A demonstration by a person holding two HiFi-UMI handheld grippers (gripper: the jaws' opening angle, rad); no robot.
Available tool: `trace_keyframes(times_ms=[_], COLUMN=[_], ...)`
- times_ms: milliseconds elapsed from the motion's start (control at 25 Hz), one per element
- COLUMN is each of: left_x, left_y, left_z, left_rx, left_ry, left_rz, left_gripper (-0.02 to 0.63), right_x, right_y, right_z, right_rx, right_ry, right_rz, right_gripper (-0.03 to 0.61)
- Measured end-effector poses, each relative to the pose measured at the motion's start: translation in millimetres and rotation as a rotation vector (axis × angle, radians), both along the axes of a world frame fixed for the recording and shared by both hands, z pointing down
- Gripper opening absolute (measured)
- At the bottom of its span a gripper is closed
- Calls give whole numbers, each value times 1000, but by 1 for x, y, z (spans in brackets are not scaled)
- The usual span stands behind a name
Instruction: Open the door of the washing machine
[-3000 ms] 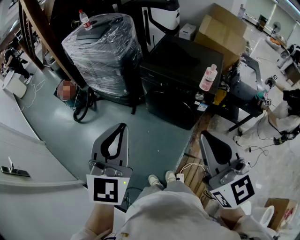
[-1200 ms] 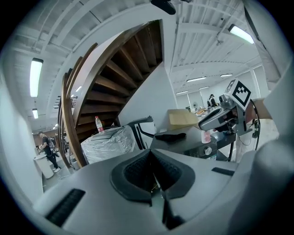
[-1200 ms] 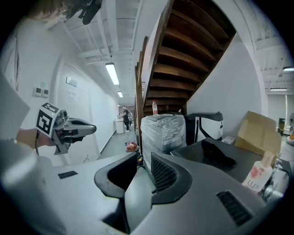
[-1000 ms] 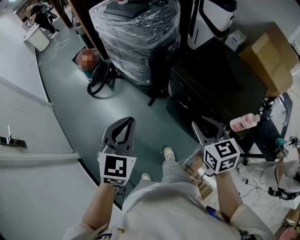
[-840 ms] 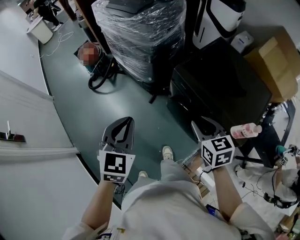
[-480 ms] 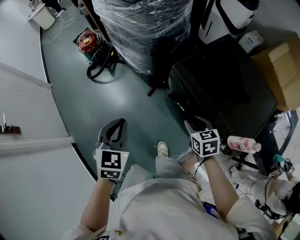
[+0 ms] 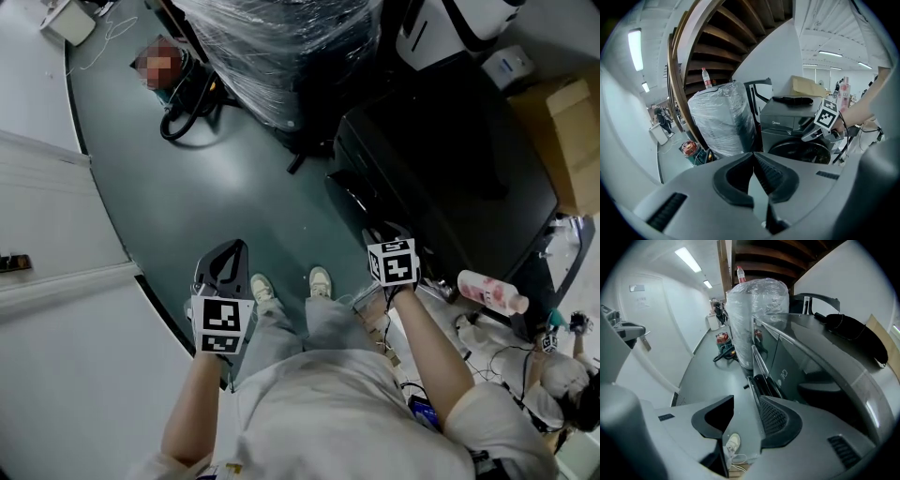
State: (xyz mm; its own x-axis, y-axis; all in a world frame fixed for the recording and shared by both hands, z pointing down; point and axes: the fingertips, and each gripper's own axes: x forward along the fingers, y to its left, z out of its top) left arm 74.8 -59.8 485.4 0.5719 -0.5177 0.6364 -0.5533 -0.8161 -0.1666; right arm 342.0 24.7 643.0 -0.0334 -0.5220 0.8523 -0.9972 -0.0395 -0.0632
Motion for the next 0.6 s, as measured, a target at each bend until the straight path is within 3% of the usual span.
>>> trace_keyframes(times_ms=[400, 600], left_x=[-10, 0], left_y=[-21, -29], left_z=[39, 57], left_rx=[-97, -146], left_ry=[8, 34], left_rz=[42, 67], left_gripper=[20, 20], right_x=[17, 21], right_y=[1, -3], right_z=[45, 56], right_rx=[-108, -153], right_ry=[144, 215], right_rz=[98, 52], right_gripper=[218, 196])
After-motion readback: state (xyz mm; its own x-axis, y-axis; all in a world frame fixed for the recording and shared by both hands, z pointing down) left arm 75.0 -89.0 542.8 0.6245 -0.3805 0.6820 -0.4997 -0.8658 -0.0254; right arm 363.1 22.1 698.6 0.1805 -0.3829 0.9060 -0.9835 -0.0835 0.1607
